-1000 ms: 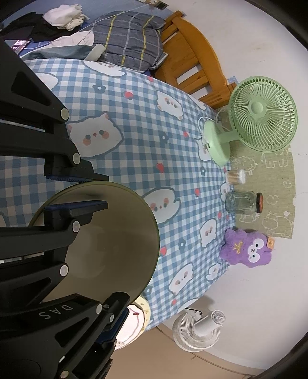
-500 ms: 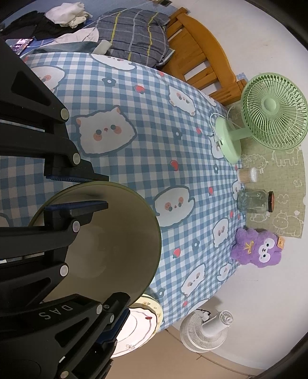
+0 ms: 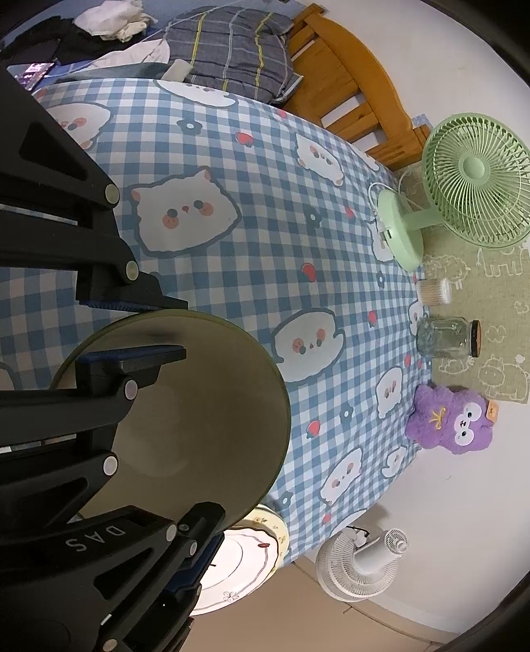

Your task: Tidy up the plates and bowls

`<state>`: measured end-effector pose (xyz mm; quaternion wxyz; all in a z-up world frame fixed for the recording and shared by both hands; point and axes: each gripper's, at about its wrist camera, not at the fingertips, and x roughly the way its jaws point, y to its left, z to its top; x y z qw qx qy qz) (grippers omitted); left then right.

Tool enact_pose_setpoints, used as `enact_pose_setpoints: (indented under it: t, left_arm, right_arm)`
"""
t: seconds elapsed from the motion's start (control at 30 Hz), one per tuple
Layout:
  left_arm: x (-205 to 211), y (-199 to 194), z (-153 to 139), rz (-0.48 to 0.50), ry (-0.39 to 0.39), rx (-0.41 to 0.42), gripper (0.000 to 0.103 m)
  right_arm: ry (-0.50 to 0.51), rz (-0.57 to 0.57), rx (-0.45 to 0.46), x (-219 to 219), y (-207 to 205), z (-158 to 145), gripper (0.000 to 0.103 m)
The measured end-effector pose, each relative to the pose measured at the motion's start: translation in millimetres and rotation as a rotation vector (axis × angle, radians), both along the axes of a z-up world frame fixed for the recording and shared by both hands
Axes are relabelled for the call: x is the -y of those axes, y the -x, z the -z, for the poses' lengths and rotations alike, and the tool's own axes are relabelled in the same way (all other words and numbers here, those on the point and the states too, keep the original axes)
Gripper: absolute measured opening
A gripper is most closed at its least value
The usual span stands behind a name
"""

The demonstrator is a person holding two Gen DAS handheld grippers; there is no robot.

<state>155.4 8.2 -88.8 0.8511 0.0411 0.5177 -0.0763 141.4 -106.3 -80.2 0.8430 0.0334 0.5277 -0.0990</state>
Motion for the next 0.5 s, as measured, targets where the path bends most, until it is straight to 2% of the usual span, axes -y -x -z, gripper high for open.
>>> enact_pose_setpoints:
  t: [0.07,0.23,0.27,0.3,0.43,0.5]
  left_arm:
    - [-1.2,-0.6,0.8,0.004,0.009,-0.002,0.013]
    - [-1.3,-1.4,0.5,0.011,0.024,-0.011,0.026]
    - [-0.6,-0.8,-1.4,0.019,0.025,-0.006,0.033]
    - [0.4,-0.4,-2.3,0.027,0.021,-0.005,0.035]
    - [1.9,-0.8,-3.8,0.045,0.006,-0.015,0.038]
    - [0.0,-1.3,-3.9,0.041,0.012,-0.027,0.044]
  right_arm:
    - [-0.002,0.000,-0.003,0.3,-0.2,-0.2,0.016]
    - [-0.020,-0.002,-0.009,3.6,-2.7,-0.2,0.016]
    - [-0.024,-0.004,-0.014,4.4,-3.3,-0.2,0.016]
    - [-0.024,-0.007,-0.020,4.1,-3.7,-0.5,0.016]
    - [-0.025,-0.010,-0.034,2.7,-1.5,-2.6,0.017]
    - [-0.025,-0.015,-0.038,3.7,-0.7,-4.1,0.016]
